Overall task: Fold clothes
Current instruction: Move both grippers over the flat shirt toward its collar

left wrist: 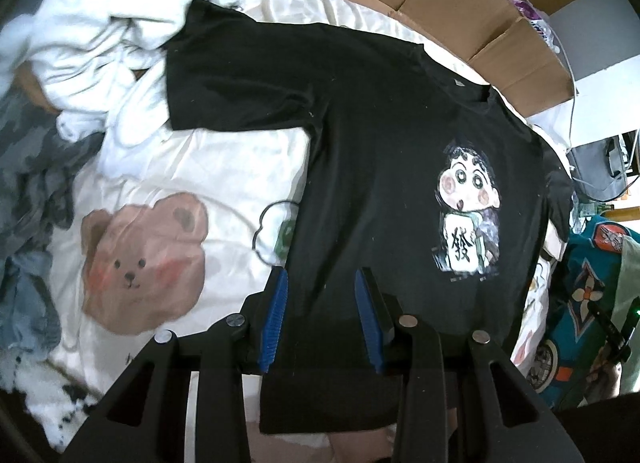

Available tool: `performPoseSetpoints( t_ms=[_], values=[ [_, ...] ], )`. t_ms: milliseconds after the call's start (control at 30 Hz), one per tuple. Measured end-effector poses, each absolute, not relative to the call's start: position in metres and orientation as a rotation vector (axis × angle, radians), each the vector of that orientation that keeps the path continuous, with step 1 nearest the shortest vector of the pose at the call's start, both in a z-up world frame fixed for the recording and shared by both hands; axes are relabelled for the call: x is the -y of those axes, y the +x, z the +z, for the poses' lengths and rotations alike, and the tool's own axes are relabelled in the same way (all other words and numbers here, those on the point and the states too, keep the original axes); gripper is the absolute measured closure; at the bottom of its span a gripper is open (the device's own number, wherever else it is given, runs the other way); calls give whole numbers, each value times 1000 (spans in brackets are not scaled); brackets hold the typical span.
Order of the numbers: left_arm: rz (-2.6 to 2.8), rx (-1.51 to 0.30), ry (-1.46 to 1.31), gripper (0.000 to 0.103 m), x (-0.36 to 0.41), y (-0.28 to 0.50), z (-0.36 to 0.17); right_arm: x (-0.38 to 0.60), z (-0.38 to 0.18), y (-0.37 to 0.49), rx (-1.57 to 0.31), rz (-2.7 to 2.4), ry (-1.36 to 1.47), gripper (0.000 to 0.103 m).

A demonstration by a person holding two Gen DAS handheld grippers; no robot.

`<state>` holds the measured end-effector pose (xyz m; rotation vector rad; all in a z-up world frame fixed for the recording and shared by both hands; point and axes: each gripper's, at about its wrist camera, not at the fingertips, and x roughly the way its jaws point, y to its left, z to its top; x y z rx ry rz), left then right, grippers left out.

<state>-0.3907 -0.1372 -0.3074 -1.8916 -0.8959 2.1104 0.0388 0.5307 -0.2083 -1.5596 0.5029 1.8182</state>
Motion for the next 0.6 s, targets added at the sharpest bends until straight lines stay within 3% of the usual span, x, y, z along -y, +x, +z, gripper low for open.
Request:
performPoseSetpoints(
  t_ms=[600],
  values=[
    [2170, 801, -1757, 68, 102, -518, -361, -584, -265, -13, -442, 1904, -1518, 57]
  ],
)
